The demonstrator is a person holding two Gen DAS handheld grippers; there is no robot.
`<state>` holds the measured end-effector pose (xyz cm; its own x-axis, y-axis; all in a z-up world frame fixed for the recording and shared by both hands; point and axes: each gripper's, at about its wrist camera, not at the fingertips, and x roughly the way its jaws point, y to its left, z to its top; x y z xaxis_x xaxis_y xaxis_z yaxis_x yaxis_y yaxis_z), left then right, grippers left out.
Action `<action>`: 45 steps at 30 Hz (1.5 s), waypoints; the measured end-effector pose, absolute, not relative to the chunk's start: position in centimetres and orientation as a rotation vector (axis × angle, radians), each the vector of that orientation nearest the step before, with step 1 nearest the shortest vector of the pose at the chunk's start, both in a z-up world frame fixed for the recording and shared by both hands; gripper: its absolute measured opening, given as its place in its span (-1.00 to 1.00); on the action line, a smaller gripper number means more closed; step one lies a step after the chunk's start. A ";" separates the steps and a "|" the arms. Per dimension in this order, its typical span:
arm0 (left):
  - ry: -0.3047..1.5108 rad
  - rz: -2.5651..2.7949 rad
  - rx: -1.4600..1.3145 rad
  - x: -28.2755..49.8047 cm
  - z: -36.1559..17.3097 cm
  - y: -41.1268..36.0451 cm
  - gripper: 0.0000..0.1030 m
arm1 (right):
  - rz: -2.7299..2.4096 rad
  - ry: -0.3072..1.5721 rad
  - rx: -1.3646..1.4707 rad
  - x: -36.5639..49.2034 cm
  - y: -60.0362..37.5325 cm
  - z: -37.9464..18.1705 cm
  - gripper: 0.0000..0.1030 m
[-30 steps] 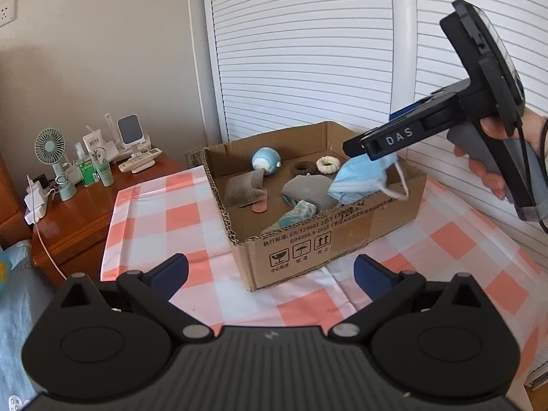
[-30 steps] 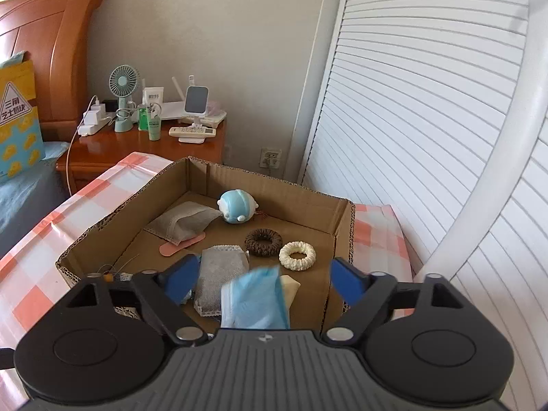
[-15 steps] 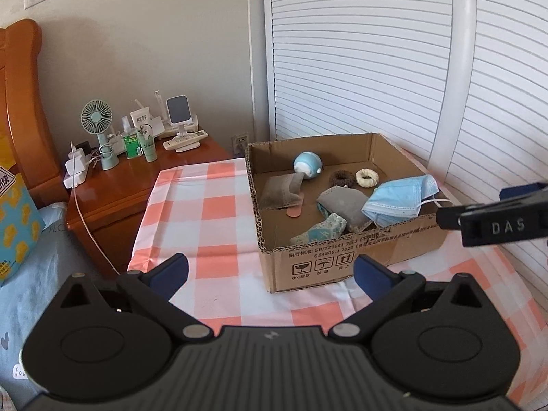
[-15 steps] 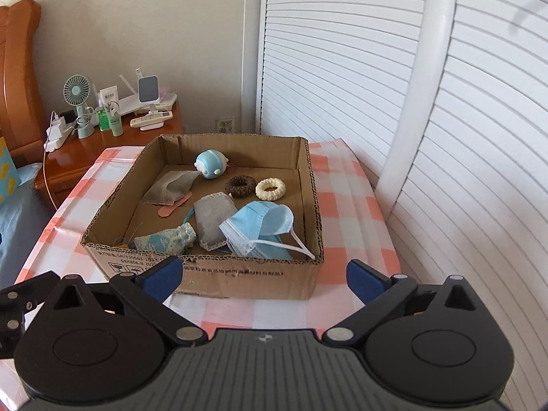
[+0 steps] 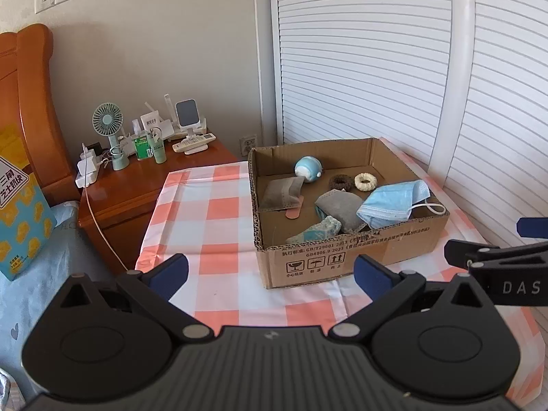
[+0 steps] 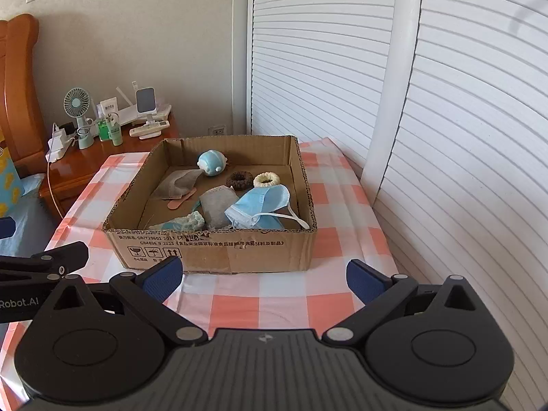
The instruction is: Organize soft objects
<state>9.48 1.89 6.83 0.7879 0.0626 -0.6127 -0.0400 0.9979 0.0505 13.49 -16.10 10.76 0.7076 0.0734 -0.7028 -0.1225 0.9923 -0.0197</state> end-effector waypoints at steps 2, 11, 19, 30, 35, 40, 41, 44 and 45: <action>0.661 0.057 0.041 9.4 6.9 1.8 0.99 | 0.111 0.777 -0.066 13.3 -16.1 10.8 1.00; 0.655 0.055 0.043 9.2 7.3 1.7 0.99 | 0.108 0.766 -0.057 12.9 -16.2 11.1 1.00; 0.654 0.054 0.042 9.2 7.3 1.6 0.99 | 0.108 0.765 -0.056 12.9 -16.2 11.1 1.00; 0.660 0.057 0.042 9.4 7.4 1.5 0.99 | 0.101 0.758 -0.059 12.7 -16.4 11.3 1.00; 0.660 0.056 0.044 9.3 7.3 1.5 0.99 | 0.103 0.759 -0.063 12.6 -16.3 11.3 1.00; 0.662 0.055 0.045 9.3 7.3 1.4 0.99 | 0.101 0.758 -0.062 12.5 -16.3 11.3 1.00; 0.662 0.055 0.044 9.3 7.3 1.4 0.99 | 0.101 0.759 -0.061 12.5 -16.3 11.3 1.00; 0.661 0.056 0.045 9.3 7.3 1.4 0.99 | 0.102 0.758 -0.062 12.5 -16.3 11.3 1.00; 0.661 0.055 0.045 9.3 7.3 1.4 0.99 | 0.102 0.757 -0.062 12.5 -16.4 11.3 1.00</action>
<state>9.29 1.38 7.33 0.7879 0.0655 -0.6123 -0.0370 0.9976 0.0591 12.49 -16.38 11.28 0.7221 0.0703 -0.6882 -0.1147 0.9932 -0.0190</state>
